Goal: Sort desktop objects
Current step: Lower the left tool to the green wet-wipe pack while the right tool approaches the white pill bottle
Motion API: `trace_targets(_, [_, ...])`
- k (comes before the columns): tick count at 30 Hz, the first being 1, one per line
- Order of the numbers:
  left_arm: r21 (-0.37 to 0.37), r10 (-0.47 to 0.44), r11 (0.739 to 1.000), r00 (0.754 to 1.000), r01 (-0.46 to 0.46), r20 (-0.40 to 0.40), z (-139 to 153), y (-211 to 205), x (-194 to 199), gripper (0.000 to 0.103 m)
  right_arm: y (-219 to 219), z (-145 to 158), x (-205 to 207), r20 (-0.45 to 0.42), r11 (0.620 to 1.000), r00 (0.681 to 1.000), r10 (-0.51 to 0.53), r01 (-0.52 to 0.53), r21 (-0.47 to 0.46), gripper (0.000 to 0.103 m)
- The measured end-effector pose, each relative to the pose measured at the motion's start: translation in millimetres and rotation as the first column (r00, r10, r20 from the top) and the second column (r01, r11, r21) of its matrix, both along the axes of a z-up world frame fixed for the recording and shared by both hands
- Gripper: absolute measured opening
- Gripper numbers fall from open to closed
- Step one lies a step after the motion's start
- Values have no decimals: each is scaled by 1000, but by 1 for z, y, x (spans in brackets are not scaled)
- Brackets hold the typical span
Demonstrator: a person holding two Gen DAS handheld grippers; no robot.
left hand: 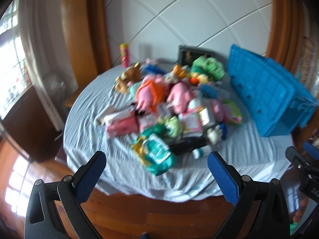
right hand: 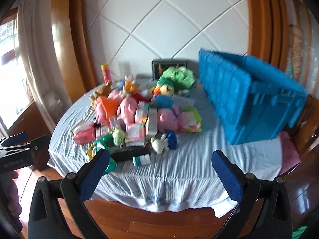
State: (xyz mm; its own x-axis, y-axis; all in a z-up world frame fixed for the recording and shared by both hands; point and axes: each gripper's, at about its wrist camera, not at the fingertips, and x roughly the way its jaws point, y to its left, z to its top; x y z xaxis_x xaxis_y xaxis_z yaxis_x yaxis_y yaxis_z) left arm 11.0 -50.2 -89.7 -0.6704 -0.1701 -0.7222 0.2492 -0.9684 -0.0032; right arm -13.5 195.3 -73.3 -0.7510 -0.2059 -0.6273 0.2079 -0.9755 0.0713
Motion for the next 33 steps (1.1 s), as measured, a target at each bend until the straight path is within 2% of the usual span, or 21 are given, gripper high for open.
trace_targets(6, [32,70,997,991,-74,115,-61,-25,-22,103,-19,-61,-39,108,999,993,48,-45,-28,103])
trace_targets(8, [65,70,995,987,-80,145,-82,-29,-38,103,-28,-79,-51,148,998,987,56,-50,-39,103])
trace_targets(11, [143,47,987,979,-77,199,-117,-33,-67,103,-42,-100,-67,194,997,978,72,-73,-3,103])
trace_targets(12, [147,48,986,976,-80,212,-126,-33,-76,103,-47,-107,-71,206,997,976,71,-75,13,103])
trace_targets(19, [167,44,982,963,-91,265,-175,-41,-127,103,-60,-145,-109,281,998,960,1,-20,66,103])
trace_targets(24, [177,30,980,949,-90,315,-214,-40,-143,102,-63,-182,-130,320,998,947,-39,20,63,103])
trace_targets(28, [145,46,985,951,-95,306,-227,-34,-145,102,-64,-208,-141,354,998,934,-41,25,50,103])
trace_targets(33, [149,48,984,956,-95,290,-225,-25,-152,102,-71,-225,-148,347,999,938,7,-20,32,103])
